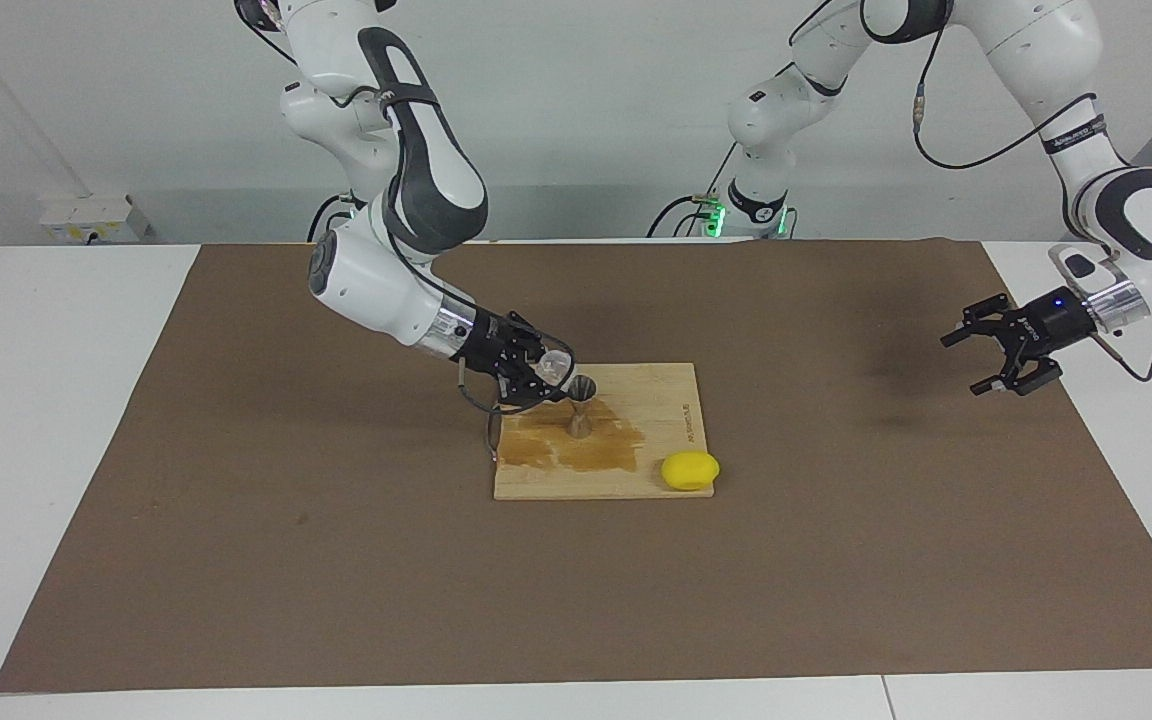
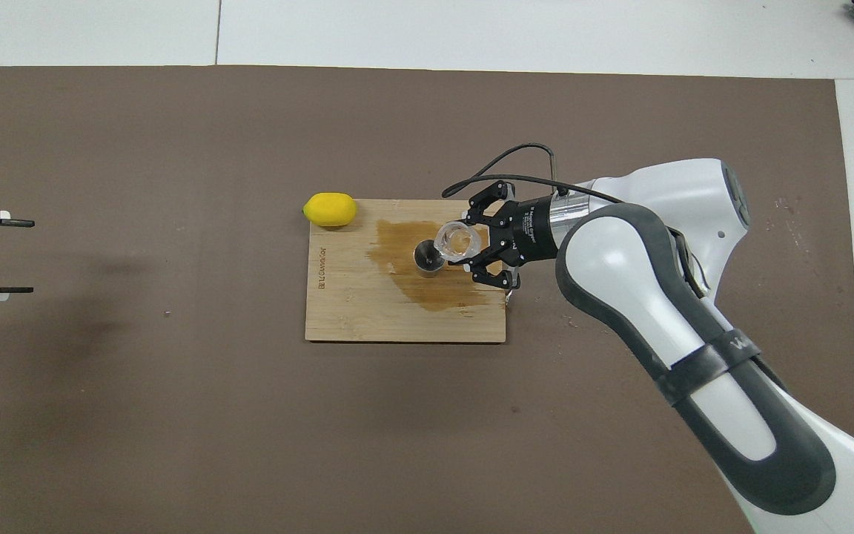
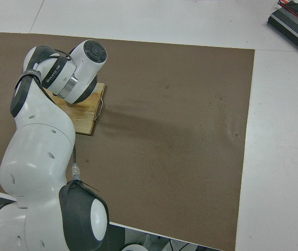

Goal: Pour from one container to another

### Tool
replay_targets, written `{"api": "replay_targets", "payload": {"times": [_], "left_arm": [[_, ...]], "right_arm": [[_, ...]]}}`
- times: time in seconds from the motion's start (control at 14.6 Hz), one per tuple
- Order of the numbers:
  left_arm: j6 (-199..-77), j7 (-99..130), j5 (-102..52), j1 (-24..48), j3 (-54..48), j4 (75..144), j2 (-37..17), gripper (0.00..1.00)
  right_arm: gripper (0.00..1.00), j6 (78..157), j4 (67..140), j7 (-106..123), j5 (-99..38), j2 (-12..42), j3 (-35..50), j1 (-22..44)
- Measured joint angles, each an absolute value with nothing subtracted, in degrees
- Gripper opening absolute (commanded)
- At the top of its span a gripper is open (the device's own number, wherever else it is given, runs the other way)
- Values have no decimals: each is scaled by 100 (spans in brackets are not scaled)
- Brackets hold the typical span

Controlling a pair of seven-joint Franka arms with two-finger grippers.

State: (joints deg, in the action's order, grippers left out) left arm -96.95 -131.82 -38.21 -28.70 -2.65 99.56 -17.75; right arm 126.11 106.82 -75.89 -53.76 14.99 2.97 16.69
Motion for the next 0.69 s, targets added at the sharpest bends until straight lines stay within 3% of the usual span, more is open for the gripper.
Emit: {"api": "replay_targets", "payload": {"times": [0.69], "left_arm": [[-10039,-11832,-2411,-1979,-345,9488,-1300,100]], "right_arm": [[0,12611,10605,-8360,-4402,1475,289,1815]]}}
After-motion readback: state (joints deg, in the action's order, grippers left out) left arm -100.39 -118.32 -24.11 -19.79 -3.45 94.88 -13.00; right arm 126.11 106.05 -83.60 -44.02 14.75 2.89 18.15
